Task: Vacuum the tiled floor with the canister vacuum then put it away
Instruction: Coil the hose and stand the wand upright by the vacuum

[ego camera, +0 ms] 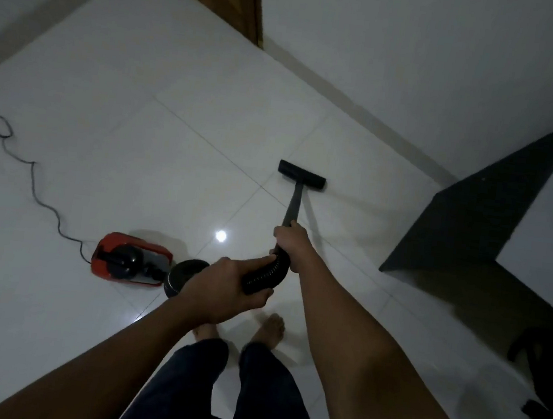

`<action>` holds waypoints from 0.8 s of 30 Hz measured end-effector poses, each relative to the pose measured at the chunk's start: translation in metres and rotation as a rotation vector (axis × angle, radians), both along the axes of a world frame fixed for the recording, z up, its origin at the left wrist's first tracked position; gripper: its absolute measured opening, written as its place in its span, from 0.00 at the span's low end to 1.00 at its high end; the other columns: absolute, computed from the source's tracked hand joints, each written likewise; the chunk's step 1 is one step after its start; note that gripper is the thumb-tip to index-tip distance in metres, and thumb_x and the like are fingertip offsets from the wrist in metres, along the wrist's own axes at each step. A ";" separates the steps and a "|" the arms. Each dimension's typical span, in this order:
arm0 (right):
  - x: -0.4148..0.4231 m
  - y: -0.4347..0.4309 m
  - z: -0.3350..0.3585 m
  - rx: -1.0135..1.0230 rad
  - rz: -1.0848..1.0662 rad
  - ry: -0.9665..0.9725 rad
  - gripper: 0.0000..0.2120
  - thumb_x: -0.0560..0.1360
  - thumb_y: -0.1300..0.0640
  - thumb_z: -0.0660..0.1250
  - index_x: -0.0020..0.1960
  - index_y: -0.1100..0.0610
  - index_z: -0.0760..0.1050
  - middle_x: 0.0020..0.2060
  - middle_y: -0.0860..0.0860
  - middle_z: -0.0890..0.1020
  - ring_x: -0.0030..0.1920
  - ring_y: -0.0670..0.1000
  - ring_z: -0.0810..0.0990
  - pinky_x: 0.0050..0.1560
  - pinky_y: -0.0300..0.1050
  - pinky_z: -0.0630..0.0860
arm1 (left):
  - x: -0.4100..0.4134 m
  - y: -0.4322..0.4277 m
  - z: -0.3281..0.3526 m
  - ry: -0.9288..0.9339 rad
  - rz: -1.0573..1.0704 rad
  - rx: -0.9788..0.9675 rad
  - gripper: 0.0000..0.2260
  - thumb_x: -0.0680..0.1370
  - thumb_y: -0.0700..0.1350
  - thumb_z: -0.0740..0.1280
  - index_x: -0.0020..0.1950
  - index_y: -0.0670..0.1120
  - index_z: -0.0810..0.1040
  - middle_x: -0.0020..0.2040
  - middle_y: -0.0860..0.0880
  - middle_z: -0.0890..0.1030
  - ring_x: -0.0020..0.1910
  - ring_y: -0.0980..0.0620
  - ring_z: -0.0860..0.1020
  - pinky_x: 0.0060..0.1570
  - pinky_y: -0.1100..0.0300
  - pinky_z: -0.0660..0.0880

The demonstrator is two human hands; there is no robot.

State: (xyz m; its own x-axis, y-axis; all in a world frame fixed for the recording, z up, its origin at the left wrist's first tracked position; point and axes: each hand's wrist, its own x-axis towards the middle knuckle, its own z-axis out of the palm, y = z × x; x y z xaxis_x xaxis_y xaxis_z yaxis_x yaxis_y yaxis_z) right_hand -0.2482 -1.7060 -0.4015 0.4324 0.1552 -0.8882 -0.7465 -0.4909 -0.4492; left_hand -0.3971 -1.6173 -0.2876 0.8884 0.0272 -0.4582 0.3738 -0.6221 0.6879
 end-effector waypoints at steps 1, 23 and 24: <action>0.002 0.014 0.007 0.026 0.033 -0.001 0.35 0.75 0.57 0.60 0.80 0.50 0.54 0.63 0.57 0.75 0.53 0.58 0.82 0.51 0.54 0.82 | -0.001 0.010 0.006 -0.022 0.038 0.011 0.27 0.76 0.54 0.71 0.75 0.59 0.68 0.42 0.54 0.84 0.36 0.57 0.81 0.41 0.59 0.80; -0.129 0.390 0.073 0.219 0.439 -0.122 0.14 0.78 0.54 0.57 0.55 0.57 0.78 0.41 0.61 0.84 0.40 0.57 0.85 0.37 0.46 0.80 | -0.131 0.384 0.078 -0.224 0.604 0.319 0.23 0.70 0.46 0.75 0.64 0.55 0.79 0.48 0.56 0.84 0.43 0.57 0.81 0.46 0.56 0.81; -0.133 0.405 0.070 0.229 0.458 -0.140 0.13 0.78 0.54 0.57 0.56 0.55 0.77 0.42 0.62 0.85 0.43 0.59 0.86 0.36 0.46 0.80 | -0.137 0.400 0.079 -0.238 0.616 0.329 0.22 0.70 0.46 0.75 0.64 0.54 0.79 0.48 0.56 0.84 0.42 0.57 0.81 0.46 0.56 0.80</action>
State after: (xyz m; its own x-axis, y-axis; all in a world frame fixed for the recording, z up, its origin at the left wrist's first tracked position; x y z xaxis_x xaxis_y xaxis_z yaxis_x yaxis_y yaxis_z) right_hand -0.3816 -1.3011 -0.3310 0.3866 0.5394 -0.7480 -0.4043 -0.6299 -0.6632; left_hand -0.5341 -1.2168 -0.2086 0.7421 0.6562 -0.1367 0.5859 -0.5359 0.6080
